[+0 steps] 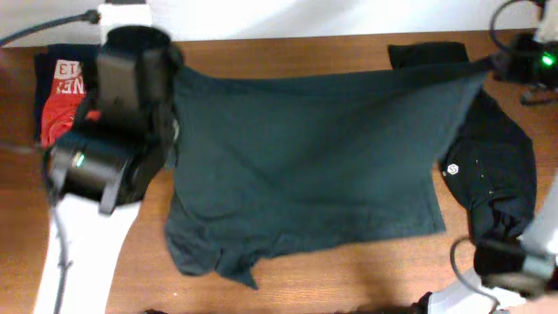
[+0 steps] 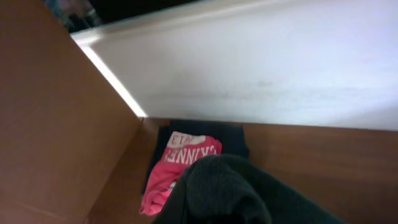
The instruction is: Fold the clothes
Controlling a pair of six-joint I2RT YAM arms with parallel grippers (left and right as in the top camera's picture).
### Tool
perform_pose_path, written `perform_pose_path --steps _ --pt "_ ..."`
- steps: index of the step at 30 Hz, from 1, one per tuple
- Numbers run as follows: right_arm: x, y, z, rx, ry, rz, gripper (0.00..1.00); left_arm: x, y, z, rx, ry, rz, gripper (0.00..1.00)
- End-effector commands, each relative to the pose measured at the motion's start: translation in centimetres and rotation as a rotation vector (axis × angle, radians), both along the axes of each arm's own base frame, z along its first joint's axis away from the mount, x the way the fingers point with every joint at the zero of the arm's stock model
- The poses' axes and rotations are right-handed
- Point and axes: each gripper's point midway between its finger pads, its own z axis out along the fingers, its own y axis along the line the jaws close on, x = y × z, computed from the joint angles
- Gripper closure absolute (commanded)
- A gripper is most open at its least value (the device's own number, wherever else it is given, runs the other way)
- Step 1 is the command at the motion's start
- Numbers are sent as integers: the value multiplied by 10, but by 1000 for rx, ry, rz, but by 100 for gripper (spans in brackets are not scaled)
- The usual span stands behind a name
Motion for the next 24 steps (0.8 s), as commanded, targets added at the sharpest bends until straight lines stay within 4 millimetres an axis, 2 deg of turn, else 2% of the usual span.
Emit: perform_pose_path --steps 1,4,6,7,9,12,15,18,24 --pt "44 11 -38 8 27 68 96 53 15 -37 -43 39 41 100" --pt "84 13 -66 6 11 88 96 106 18 -76 -70 69 1 100" --pt "106 15 -84 10 2 89 96 132 19 -98 -82 77 -18 100" --pt "116 15 -93 12 -3 91 96 151 20 -116 -91 79 -23 100" --pt "133 19 -113 20 2 89 96 178 20 -146 -101 85 -28 100" --pt "148 24 -136 23 15 98 96 201 17 -181 -103 99 -30 100" --pt "152 28 -153 25 43 104 96 210 15 -206 -103 132 -35 100" --pt "150 31 -172 27 94 105 96 209 11 -227 -110 192 -54 99" --pt "125 29 -190 47 225 86 96 183 10 -260 -110 375 -61 100"
